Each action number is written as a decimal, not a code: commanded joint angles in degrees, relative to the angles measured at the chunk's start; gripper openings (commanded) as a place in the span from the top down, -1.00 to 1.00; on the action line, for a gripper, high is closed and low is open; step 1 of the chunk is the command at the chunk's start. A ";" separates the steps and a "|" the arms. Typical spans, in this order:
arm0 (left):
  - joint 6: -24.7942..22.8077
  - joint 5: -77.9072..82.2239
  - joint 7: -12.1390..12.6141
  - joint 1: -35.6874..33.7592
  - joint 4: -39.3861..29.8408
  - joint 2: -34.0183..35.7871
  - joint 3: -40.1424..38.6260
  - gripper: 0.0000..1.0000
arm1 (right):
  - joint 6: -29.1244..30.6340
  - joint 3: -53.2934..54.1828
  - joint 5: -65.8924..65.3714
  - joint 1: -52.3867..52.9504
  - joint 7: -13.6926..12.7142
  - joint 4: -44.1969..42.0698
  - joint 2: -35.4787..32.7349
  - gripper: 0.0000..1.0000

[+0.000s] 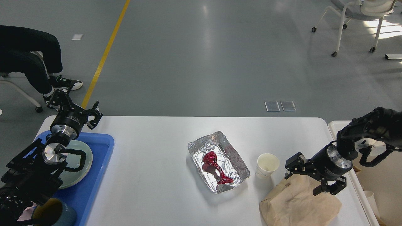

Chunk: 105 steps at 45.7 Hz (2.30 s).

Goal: Tidy desktop
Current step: 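Bring the right gripper back toward the brown paper bag, then grasp the brown paper bag with the right gripper and lift it, then carry the brown paper bag over the white bin and release it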

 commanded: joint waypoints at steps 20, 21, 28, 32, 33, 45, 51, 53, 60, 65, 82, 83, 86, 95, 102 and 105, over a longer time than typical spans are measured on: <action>0.00 0.00 0.00 0.00 0.00 0.00 0.00 -0.93 | -8.61 0.72 -0.37 -7.60 -0.11 -4.08 2.44 -0.69; 0.00 0.00 0.00 0.00 0.00 0.00 0.00 -0.93 | -9.04 0.72 -0.37 -7.87 -0.11 -4.08 2.44 -0.58; 0.00 0.00 0.00 0.00 0.00 0.00 0.00 -0.93 | -11.16 0.28 -0.19 -8.13 -0.20 -3.55 2.18 0.40; 0.00 0.00 0.00 0.00 0.00 0.00 0.00 -0.93 | -11.07 -1.12 -0.19 -8.05 -1.07 -3.46 2.18 1.00; 0.00 0.00 0.00 0.00 0.00 0.00 0.00 -0.93 | -11.07 -1.39 -0.19 -7.96 -1.42 -3.37 2.18 1.00; 0.00 0.00 0.00 0.00 0.00 0.00 0.00 -0.93 | -11.07 -3.14 -0.01 -5.50 -3.01 -2.58 0.78 1.00; 0.00 0.00 0.00 0.00 0.00 0.00 0.00 -0.93 | -10.90 -7.01 -0.10 2.14 -3.01 -0.39 -1.68 1.00; 0.00 0.00 0.00 0.00 0.00 0.00 0.00 -0.93 | -10.46 -8.41 -0.28 5.12 -2.92 0.66 -2.74 1.00; 0.00 0.00 0.00 0.00 0.00 0.00 0.00 -0.93 | -4.93 -11.93 -0.28 17.60 -2.83 2.43 -6.25 1.00; 0.00 0.00 0.00 0.00 0.00 0.00 0.00 -0.93 | 2.80 -12.11 -0.28 26.83 -2.83 2.25 -9.15 1.00; 0.00 0.00 0.00 0.00 0.00 0.00 0.00 -0.93 | 10.64 -11.50 -0.28 51.97 -2.74 1.46 -14.08 1.00; 0.00 0.00 0.00 0.00 0.00 0.00 0.00 -0.93 | 10.64 -11.50 -0.28 52.51 -2.74 1.46 -14.25 1.00; 0.00 0.00 0.00 0.00 0.00 0.00 0.00 -0.93 | 10.46 -11.41 -0.28 53.04 -2.74 1.20 -14.78 1.00; 0.00 0.00 0.00 0.00 0.00 0.00 0.00 -0.93 | 8.97 -11.23 -0.10 44.27 -2.83 -8.10 -17.59 1.00; 0.00 0.00 0.00 0.00 0.00 0.00 0.00 -0.93 | 6.34 -7.64 0.78 24.95 -2.83 -22.95 -21.02 1.00; 0.00 0.00 0.00 0.00 0.00 0.00 0.00 -0.93 | 3.35 -4.30 0.78 15.54 -2.83 -27.44 -21.90 1.00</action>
